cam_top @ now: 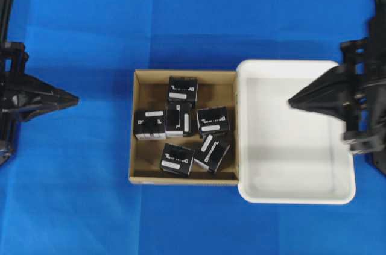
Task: Pick a box that is randomly placed inside the cardboard box.
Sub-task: 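Move the right gripper from rest toward the cardboard box, then lower the open right gripper over a black DYNAMIXEL box near the top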
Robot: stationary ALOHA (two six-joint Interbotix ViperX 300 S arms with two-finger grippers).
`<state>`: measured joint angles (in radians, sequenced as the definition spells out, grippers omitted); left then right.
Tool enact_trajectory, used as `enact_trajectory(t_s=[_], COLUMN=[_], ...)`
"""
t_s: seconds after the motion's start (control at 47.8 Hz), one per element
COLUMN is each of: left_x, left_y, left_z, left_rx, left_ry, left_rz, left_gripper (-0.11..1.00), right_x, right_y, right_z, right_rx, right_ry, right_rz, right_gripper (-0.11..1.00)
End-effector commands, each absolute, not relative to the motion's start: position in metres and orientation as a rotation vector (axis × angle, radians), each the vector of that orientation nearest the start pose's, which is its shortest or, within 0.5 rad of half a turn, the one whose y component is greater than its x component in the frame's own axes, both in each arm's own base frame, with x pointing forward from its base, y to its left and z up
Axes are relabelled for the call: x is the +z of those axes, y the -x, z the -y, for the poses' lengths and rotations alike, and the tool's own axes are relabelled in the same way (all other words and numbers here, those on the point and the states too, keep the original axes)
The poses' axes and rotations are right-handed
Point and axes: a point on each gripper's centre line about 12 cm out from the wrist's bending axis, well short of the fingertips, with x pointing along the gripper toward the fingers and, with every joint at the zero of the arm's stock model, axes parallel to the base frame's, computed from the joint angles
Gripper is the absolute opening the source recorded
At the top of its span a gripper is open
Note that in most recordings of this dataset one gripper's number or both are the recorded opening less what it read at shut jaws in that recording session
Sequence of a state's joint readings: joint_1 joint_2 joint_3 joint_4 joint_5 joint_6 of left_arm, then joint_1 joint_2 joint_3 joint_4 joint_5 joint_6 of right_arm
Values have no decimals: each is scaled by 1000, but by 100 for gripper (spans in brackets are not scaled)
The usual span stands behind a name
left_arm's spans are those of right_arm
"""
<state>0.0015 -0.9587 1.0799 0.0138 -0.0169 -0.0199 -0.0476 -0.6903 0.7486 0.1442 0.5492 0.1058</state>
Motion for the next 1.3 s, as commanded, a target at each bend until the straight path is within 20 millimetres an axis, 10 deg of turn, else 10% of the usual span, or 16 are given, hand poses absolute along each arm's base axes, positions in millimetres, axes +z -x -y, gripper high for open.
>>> enact_trajectory(t_s=[0.0,0.711,1.275], left_x=[311,310,313], left_y=[-206,-205,-202], left_z=[0,0,2], left_rx=[2,1,-7], left_ry=[8,49,50], left_rz=[-83,-95,-91], left_gripper=[-7,-7,-7], right_x=[317,249,206], right_y=[-271,-397,-414], right_z=[3,15,43], right_rx=[-41,4,44], right_ry=[-261,-41,49], right_rz=[-667,-1233,-1279], right_gripper=[-2,-1,17])
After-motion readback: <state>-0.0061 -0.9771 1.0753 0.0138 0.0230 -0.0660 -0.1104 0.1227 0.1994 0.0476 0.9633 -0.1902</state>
